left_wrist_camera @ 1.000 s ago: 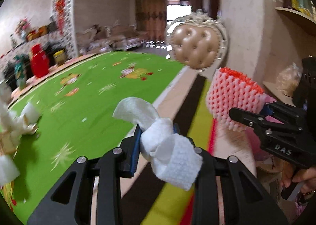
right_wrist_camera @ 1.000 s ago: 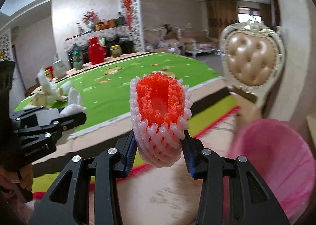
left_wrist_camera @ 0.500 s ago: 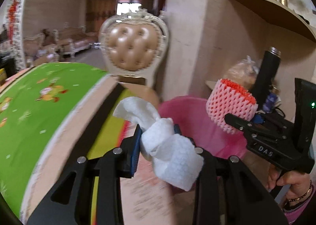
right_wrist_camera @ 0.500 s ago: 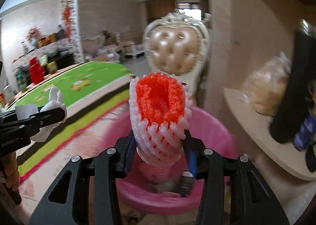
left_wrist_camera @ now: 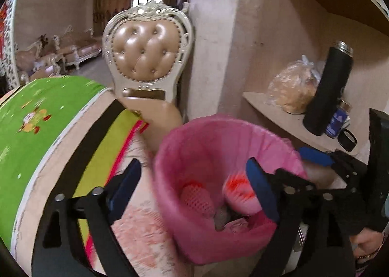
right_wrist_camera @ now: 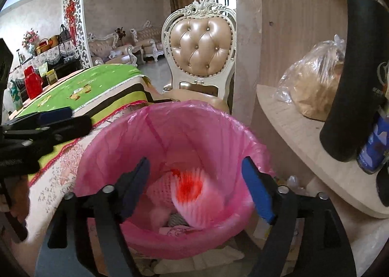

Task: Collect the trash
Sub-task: 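Carry tissue and orange sleeve to the pink bin and open both tools, then move both open tools back over the table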

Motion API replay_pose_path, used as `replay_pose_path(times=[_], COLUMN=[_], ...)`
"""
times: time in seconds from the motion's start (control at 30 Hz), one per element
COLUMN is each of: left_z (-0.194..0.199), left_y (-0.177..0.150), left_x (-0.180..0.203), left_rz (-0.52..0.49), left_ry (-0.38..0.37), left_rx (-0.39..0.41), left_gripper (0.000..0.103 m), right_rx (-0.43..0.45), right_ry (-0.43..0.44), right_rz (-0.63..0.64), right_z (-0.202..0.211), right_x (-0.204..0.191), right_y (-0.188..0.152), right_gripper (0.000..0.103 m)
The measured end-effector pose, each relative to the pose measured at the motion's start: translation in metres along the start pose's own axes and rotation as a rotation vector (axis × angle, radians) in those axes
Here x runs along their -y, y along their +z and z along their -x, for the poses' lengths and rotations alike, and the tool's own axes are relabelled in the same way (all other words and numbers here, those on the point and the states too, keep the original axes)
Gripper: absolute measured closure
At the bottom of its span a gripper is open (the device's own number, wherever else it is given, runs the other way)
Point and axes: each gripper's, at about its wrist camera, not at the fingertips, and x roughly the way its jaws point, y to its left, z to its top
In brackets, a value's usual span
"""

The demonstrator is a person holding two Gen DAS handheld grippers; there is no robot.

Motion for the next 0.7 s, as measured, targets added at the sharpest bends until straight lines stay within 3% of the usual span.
replay_pose_path(times=[0.07,0.27,0.5,0.57,0.7], left_z=[0.012,0.044,0.099,0.113,0.139], left_y=[-0.004,-0.019,-0.038,-0.045,-0.063], left_x=[-0.015,-0.044,-0.062,-0.071,-0.100], left_rz=[0.033,0.061,0.047,0.058,0.109], left_ry=[0.041,0.134,0.139,0.125,0.174], left_rx=[0.024,0.036,0.115,0.124,0.109], left_gripper=[0.005,0.005,0.005,0.005,0.005], right_rx=[0.008,0.034,0.098,0.111,0.106], right_ry=[-0.001,0.042,0.041,0.067,0.085], right_rz=[-0.011,-0.021,0.040,0.021,0.032], right_z=[0.002,0.011,0.025,0.031,0.036], right_x=[0.002,-0.014,-0.052,-0.056,-0.069], right_y=[0.001,0.010,0.024,0.026,0.025], right_gripper=[0.025,0.022,0.019,0.019,0.018])
